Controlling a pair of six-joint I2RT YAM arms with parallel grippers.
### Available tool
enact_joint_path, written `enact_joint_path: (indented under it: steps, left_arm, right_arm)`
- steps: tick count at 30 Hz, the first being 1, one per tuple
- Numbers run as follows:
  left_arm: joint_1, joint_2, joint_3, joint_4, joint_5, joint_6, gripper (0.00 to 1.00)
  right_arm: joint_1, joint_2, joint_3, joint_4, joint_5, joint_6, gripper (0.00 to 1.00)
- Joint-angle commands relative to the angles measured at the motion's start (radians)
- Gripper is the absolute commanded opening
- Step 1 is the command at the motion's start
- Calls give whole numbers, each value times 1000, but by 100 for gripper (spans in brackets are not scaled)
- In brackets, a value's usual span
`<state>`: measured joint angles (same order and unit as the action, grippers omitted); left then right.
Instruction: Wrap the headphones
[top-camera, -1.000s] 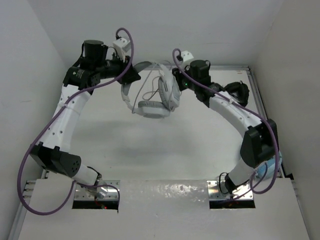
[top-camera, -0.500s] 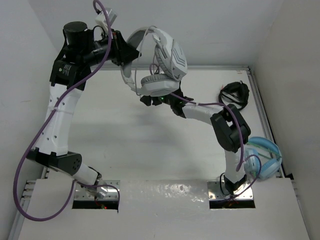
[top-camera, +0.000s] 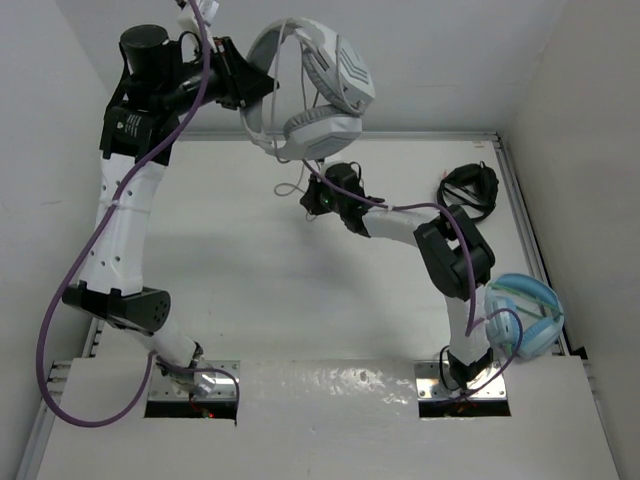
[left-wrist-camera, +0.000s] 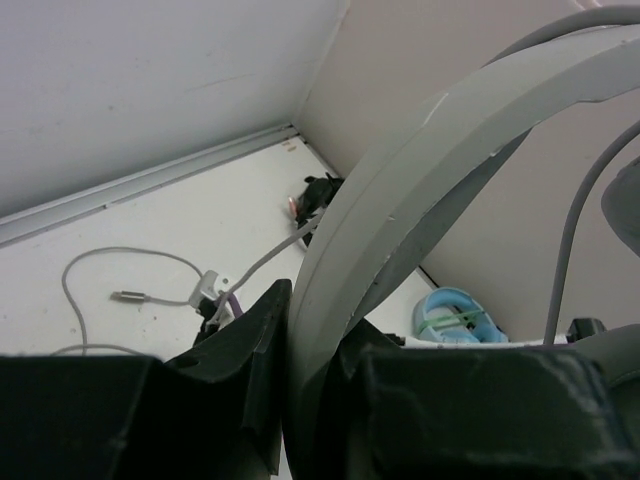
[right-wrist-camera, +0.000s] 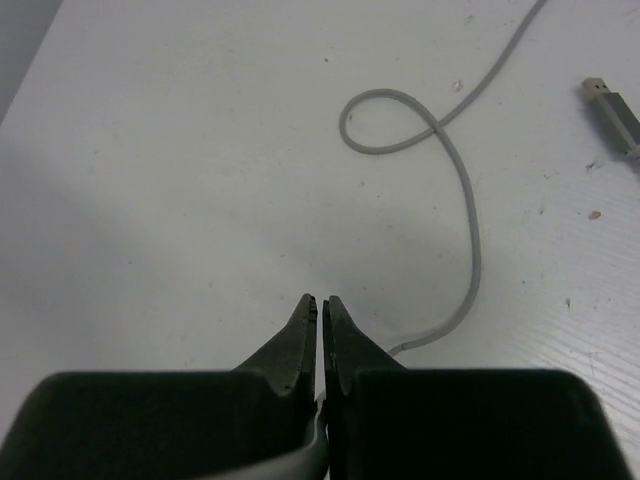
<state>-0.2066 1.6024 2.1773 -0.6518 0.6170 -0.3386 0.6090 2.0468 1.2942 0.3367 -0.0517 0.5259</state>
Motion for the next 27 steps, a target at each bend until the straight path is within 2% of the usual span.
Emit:
enact_joint_path:
  steps: [1,4,6,10,12,17,22,27]
  left_arm:
    - [51,13,85,58,-86,-129,0]
    - [142,42,90,64,-120,-215,0]
    - [171,62,88,73,-182,-221,0]
    - [180,82,84,93,-370,-99,0]
    - [181,90,62,119,-476,-26,0]
    - [197,113,-78,260,-751,148,0]
    - [256,152,-97,325,-800,233,0]
    - [262,165,-83,340,-761,262,0]
  right_arm:
    - [23,-49,-21,-42,27,-61,0]
    - [87,-105,-64,-100,39,-127,0]
    - [135,-138,-84,-151,20,-170,0]
    - [306,-183,-96,-240,-10,-309,0]
    - [371,-194,-102,-258,-39,-329,0]
    - [454,-218,-96,-320,-57,-336,0]
    - [475,-244,-122,-334,-40,-307,0]
    - [479,-249,-118,-412,-10,-313,0]
